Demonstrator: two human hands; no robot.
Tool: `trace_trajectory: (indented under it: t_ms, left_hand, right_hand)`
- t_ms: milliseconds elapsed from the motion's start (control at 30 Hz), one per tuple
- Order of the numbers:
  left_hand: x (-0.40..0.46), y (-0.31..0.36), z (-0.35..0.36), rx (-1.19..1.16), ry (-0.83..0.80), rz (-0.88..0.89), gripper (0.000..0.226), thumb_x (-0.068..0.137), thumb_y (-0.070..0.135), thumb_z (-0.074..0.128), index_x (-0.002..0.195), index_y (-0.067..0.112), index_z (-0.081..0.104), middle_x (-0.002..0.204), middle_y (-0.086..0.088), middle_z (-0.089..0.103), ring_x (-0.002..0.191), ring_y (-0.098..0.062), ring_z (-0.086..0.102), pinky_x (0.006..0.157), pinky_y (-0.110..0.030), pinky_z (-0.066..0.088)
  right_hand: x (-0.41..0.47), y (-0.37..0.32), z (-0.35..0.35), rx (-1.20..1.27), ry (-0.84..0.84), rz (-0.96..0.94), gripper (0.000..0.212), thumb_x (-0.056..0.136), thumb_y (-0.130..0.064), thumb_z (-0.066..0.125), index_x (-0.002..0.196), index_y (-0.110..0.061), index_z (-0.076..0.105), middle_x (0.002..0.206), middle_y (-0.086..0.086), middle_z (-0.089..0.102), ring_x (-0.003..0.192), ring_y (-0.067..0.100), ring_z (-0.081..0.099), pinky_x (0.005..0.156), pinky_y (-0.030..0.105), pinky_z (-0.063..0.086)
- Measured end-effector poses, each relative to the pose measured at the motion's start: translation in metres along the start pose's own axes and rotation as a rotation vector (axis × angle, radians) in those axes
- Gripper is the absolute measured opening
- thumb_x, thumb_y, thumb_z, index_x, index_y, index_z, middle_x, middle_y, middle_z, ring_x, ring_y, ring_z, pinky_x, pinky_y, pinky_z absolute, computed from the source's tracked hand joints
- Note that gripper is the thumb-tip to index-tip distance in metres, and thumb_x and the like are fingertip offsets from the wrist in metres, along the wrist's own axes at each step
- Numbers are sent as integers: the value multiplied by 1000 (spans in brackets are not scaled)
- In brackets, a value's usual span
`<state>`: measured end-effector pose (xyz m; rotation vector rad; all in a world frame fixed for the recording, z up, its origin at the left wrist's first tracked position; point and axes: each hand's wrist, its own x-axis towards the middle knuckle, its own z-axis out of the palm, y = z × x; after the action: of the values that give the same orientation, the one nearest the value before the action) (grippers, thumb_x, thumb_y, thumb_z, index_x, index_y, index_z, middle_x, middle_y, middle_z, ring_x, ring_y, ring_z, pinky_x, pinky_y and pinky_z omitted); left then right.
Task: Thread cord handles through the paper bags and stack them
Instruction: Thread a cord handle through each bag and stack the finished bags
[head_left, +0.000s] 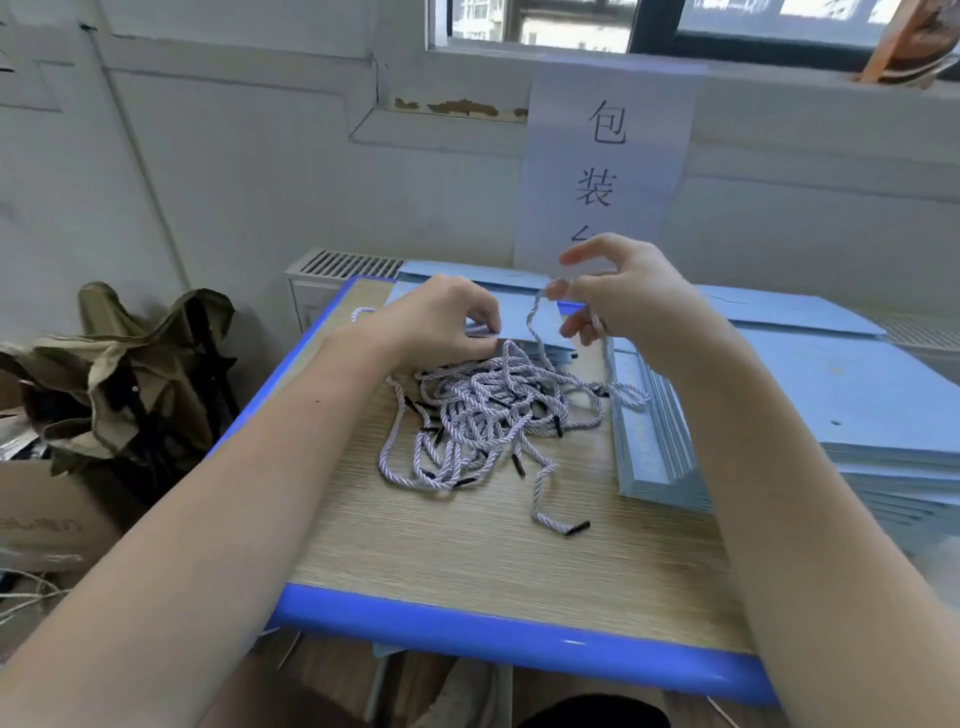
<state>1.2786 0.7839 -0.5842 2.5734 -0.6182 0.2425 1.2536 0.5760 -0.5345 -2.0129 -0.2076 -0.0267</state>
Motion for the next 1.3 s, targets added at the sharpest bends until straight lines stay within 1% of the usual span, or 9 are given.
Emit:
trace_trajectory:
  t_ms: [133, 267, 367, 500, 667, 867, 1033, 1200, 1300]
  left_hand:
    - [3, -1, 2, 0, -28, 41, 16, 88, 18, 68, 103, 17, 73, 101, 9, 71, 97, -6, 61, 87, -20, 46]
    - [6, -5, 6, 35, -7, 68, 16, 91, 25, 65, 104, 23, 73, 97, 12, 68, 86, -4, 57, 74, -16, 41]
    - [7, -4, 8, 54, -3, 61, 17, 91, 29, 62, 105, 28, 72, 100, 10, 67, 89, -12, 57, 76, -26, 44]
    - [7, -4, 8, 53, -25, 40, 17, 91, 32, 62, 105, 33, 72, 108, 9, 69, 98, -16, 60, 86, -36, 51]
    - [5, 2, 3, 23, 13, 39, 17, 91, 31, 66, 106, 31, 76, 108, 5, 71, 98, -14, 62, 88, -36, 52]
    - [4, 10, 4, 32, 41, 70, 17, 95, 27, 65, 107, 28, 76, 104, 4, 72, 94, -13, 64, 86, -38, 54]
    - [4, 17, 7, -2, 77, 127, 17, 96, 24, 65, 109, 26, 76, 102, 5, 75, 93, -11, 66, 84, -39, 56]
    - [1, 21, 6, -53, 60, 149, 16, 92, 30, 70, 106, 29, 78, 96, 11, 74, 90, -5, 65, 85, -39, 56]
    - [-2, 23, 2, -39, 32, 138, 17, 92, 29, 70, 107, 29, 78, 100, 11, 74, 94, -6, 65, 89, -39, 55]
  right_hand:
    - [0, 7, -11, -205, -78, -7, 35, 93, -1, 62, 120, -23, 65, 107, 10, 72, 81, 19, 63, 89, 40, 57]
    - [-1, 10, -22, -475, -22, 30, 14, 85, -16, 75, 96, -19, 66, 93, 4, 69, 81, 24, 64, 76, 36, 54]
    - [-7, 7, -22, -770, -211, 144, 28, 77, -43, 83, 86, -20, 71, 85, 1, 71, 81, 19, 67, 72, 33, 53]
    - [-8, 12, -11, -902, -262, 73, 13, 80, -31, 83, 82, -22, 73, 78, -6, 70, 77, 18, 66, 66, 29, 51]
    - [-5, 14, -15, -689, -48, -56, 25, 95, -36, 66, 81, -16, 73, 66, -1, 68, 48, 2, 57, 45, 16, 40]
    - [-2, 16, -16, -278, 148, -61, 30, 104, -26, 52, 82, -8, 60, 59, 11, 70, 39, 19, 60, 37, 22, 43]
    - [-3, 18, -24, -115, 96, -47, 27, 101, -17, 58, 88, 5, 66, 71, 16, 68, 45, 16, 56, 45, 24, 48]
    - [-6, 15, -31, 38, -49, -70, 18, 92, -12, 72, 95, 5, 73, 85, 21, 74, 77, 26, 74, 78, 29, 61]
    - [-5, 14, -26, 57, -1, -24, 6, 89, 1, 71, 93, 6, 71, 83, 23, 74, 74, 30, 75, 75, 32, 63]
